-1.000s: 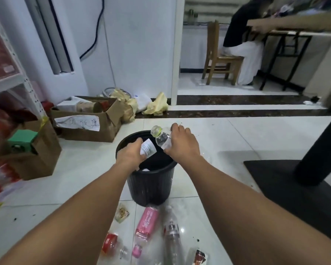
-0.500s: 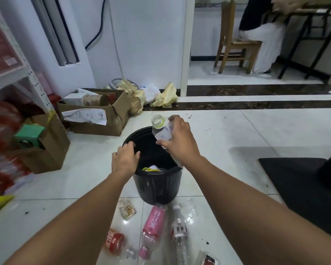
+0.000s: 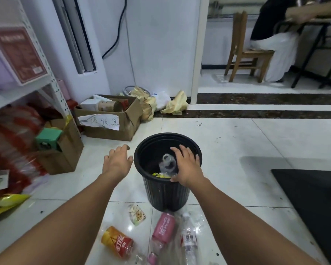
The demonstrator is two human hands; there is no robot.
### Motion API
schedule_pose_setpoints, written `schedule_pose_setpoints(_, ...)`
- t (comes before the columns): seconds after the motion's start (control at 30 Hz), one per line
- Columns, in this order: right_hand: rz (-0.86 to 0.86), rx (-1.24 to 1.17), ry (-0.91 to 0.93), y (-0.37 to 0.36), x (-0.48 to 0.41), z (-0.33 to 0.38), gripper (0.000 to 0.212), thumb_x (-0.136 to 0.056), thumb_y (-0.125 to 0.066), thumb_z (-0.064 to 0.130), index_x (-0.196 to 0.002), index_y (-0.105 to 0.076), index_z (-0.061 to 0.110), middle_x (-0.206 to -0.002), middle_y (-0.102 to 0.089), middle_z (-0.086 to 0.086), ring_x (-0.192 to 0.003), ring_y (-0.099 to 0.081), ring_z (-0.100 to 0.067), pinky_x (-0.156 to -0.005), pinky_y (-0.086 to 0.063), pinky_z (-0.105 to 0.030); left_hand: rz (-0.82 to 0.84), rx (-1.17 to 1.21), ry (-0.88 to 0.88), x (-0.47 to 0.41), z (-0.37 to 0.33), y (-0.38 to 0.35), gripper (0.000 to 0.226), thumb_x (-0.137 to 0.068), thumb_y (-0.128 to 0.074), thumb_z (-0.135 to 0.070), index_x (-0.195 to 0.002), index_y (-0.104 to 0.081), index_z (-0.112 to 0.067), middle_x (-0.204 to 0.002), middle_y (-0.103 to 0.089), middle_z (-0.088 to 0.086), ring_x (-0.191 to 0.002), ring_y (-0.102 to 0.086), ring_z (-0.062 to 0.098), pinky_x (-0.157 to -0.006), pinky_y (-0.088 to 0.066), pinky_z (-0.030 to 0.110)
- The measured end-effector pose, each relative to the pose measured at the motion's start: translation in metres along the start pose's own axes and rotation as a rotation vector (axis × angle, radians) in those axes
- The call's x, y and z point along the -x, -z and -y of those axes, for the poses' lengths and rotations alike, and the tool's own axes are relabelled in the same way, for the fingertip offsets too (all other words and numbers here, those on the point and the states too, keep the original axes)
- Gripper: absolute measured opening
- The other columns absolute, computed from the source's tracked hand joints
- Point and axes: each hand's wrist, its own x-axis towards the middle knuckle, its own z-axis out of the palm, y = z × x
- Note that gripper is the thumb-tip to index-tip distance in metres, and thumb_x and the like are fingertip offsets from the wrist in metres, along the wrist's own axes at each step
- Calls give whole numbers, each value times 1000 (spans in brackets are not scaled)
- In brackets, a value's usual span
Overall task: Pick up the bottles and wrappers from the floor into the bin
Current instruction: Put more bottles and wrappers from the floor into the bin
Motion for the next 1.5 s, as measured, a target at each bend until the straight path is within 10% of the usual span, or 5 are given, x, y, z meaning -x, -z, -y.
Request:
schedule_pose_setpoints(0.3, -82, 33, 48, 38, 44, 32, 67, -93, -55, 30, -151, -23, 22, -154, -29, -3, -135, -36, -28, -113, -27, -41, 32, -26, -117, 47, -27, 38, 35, -99, -41, -29, -132, -45, -17, -135, -49, 5, -126, -42, 26, -103, -33, 38)
schedule_pose_setpoints(0.83, -229, 94, 27, 106, 251, 75, 61, -93, -49, 35, -148, -31, 17, -150, -37, -7, -138, -33, -28, -118, -20, -42, -15, -61, -218, 246, -27, 117, 49, -98, -42, -30, -144, -33, -20, -149, -37, 4, -136, -35, 25, -110, -28, 38)
schedule_pose_setpoints(1.5, -83, 116, 21, 10, 350, 57, 62, -94, -49, 35, -150, -28, 19, -147, -39, -5, -136, -36, -27, -118, -20, -42, 34, -128, -155, 360, 20, 60, 57, -97, -47, -33, -148, -26, -20, -154, -29, 4, -140, -29, 25, -115, -26, 39)
